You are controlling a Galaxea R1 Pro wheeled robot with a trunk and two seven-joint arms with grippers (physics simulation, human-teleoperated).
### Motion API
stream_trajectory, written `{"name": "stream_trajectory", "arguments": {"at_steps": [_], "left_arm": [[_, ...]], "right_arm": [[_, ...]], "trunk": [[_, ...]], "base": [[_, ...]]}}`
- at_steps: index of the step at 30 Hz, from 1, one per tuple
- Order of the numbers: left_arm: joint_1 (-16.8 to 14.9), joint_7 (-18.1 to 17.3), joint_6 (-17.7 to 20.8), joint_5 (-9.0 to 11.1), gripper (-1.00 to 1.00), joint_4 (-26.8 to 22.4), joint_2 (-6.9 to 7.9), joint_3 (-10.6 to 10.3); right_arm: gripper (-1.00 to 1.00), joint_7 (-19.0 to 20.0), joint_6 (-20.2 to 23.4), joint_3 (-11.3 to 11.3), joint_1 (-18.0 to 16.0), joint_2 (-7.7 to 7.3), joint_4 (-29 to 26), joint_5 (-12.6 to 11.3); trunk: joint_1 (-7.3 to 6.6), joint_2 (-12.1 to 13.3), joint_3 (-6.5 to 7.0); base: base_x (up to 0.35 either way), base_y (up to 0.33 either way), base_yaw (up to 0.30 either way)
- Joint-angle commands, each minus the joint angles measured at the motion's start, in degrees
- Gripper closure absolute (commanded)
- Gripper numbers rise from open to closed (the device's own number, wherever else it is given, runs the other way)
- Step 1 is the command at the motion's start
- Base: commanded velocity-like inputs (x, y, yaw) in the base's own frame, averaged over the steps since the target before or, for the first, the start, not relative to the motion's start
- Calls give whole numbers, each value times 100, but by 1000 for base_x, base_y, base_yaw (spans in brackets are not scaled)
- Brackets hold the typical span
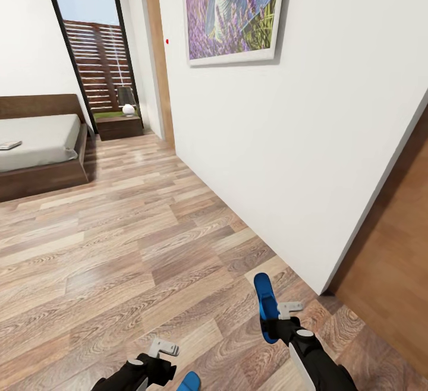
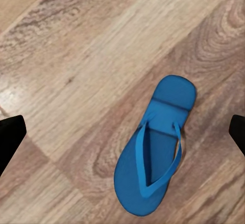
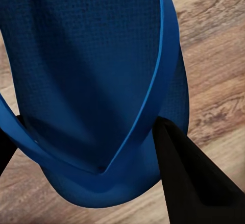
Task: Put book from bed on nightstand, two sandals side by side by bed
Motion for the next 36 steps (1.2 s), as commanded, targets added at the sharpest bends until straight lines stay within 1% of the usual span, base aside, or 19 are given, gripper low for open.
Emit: {"name": "stream_trajectory", "arguments": {"at_steps": [1,14,26,28,30,31,34,35,36], "left_arm": [[0,-11,32,-1,-100,-12,2,-12],[0,-11,27,-1,-100,-4,-14,-12],[12,-11,26,-3,-100,-3,-37,-12],[14,-11,26,-3,-100,-6,-35,-12],[16,-9,26,-3,-100,-5,-35,-12],[16,-7,26,-2,-100,-5,-37,-12],[17,-5,30,-2,-100,-4,-40,-12],[17,-4,32,-2,-100,-5,-41,-12],[17,-4,31,-2,-100,-5,-41,-12]], "right_arm": [[100,-2,35,3,-1,1,-11,2],[100,-8,35,8,-1,7,-11,3],[100,-2,28,13,-1,9,-76,3],[100,-1,43,26,10,17,-347,0],[100,-1,152,56,60,23,-645,-9],[100,1,517,82,212,25,-1159,-24],[100,3,1116,104,434,28,-1948,-44],[100,2,1487,119,560,28,-2442,-52],[100,2,1644,127,611,29,-2659,-55]], "trunk": [[-1,-2,-5],[284,-523,-238],[284,-523,-238],[284,-523,-238],[284,-523,-238],[284,-523,-238],[284,-523,-238],[284,-523,-238],[284,-523,-238]], "base": [[0,0,0],[0,0,0],[0,0,0],[0,0,0],[0,0,0],[0,0,0],[0,0,0],[0,0,0],[0,0,0]]}}
